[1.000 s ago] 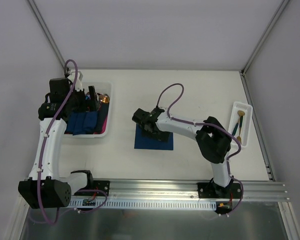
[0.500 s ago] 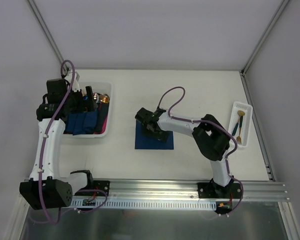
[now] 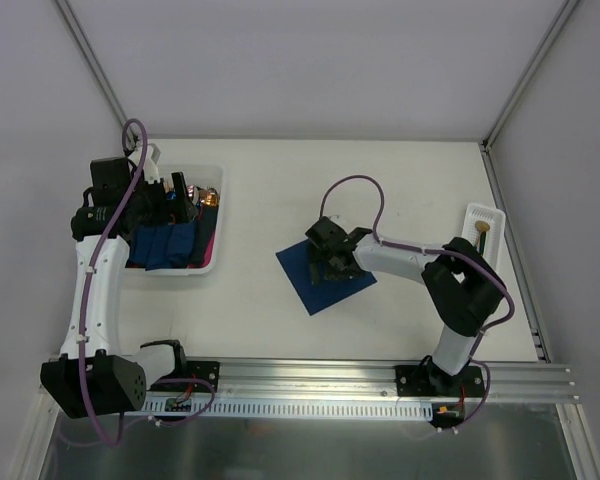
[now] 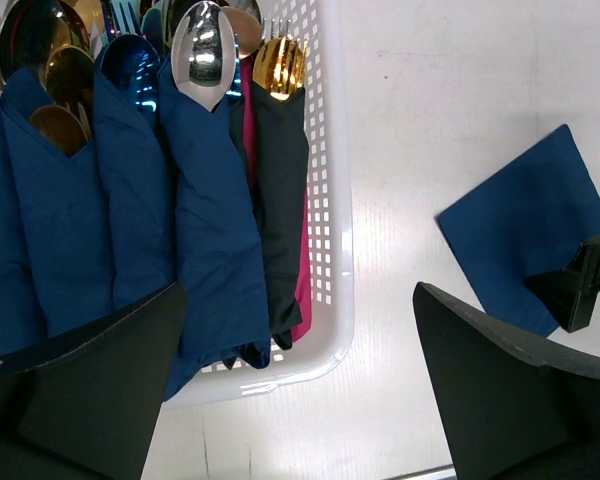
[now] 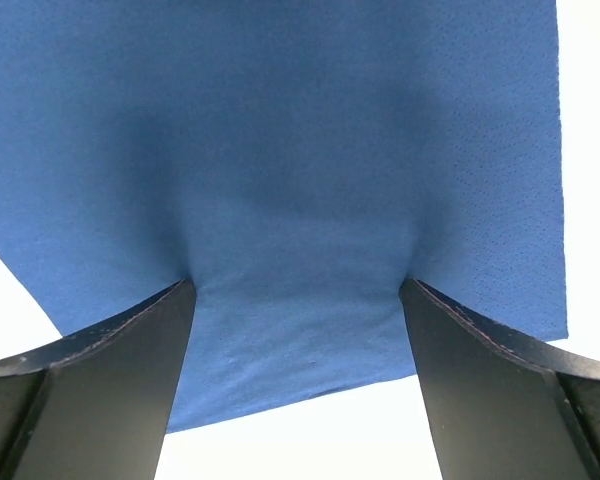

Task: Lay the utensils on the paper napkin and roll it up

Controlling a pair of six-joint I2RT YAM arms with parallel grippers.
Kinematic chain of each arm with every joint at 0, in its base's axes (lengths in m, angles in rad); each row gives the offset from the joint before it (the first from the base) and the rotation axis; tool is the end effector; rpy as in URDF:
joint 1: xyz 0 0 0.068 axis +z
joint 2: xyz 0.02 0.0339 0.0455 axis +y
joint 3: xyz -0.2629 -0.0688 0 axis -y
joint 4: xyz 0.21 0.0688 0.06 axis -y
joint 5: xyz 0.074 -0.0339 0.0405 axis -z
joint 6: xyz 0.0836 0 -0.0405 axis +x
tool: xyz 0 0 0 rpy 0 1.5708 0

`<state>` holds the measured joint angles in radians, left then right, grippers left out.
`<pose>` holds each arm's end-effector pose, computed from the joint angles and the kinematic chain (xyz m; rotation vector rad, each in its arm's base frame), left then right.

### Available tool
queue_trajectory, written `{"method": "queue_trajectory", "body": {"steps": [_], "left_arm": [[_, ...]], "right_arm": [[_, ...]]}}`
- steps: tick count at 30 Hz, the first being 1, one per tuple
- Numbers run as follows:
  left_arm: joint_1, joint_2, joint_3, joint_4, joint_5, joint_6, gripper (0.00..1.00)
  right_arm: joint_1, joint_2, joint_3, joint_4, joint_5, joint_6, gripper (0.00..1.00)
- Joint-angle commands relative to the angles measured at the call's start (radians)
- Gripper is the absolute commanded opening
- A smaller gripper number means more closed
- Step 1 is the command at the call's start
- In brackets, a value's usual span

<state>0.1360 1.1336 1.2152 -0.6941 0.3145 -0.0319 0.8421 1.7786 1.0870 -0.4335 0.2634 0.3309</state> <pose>0.2400 0.0067 0.3403 -0.0038 2.1628 -0.2830 0.2433 0.2399 0.1434 -0.5881 2.5624 0.0396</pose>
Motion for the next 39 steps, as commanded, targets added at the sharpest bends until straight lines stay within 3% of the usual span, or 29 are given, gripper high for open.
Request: {"method": "queue_trajectory", "body": {"steps": [1,8,21,32,35,38,39], "left_arm": [[0.014,0.011,0.037,0.001,0.055,0.023,0.99],[0.016,0.002,0.041,-0.001,0.101,0.056,0.99],[0.019,-0.026,0.032,0.001,0.123,0.089,0.99],[0.019,-0.020,0.037,0.001,0.184,0.099,0.99],[0.019,-0.020,0.033,0.001,0.222,0.109,0.99],[0.019,-0.020,0.029,0.001,0.270,0.118,0.99],[0.019,-0.018,0.030,0.001,0.273,0.115,0.99]], "right_arm": [[-0.049,0.016,-0.039,-0.045,-0.036,-0.275,0.88],[-0.087,0.073,-0.006,-0.027,-0.070,-0.461,0.90],[-0.155,0.018,0.103,-0.079,-0.112,-0.480,0.95],[-0.199,-0.243,0.234,-0.154,-0.194,-0.464,0.99],[-0.323,-0.350,0.252,-0.211,-0.243,-0.446,0.93],[-0.538,-0.458,0.234,-0.273,-0.315,-0.443,0.88],[-0.669,-0.484,0.223,-0.284,-0.335,-0.443,0.86]]}}
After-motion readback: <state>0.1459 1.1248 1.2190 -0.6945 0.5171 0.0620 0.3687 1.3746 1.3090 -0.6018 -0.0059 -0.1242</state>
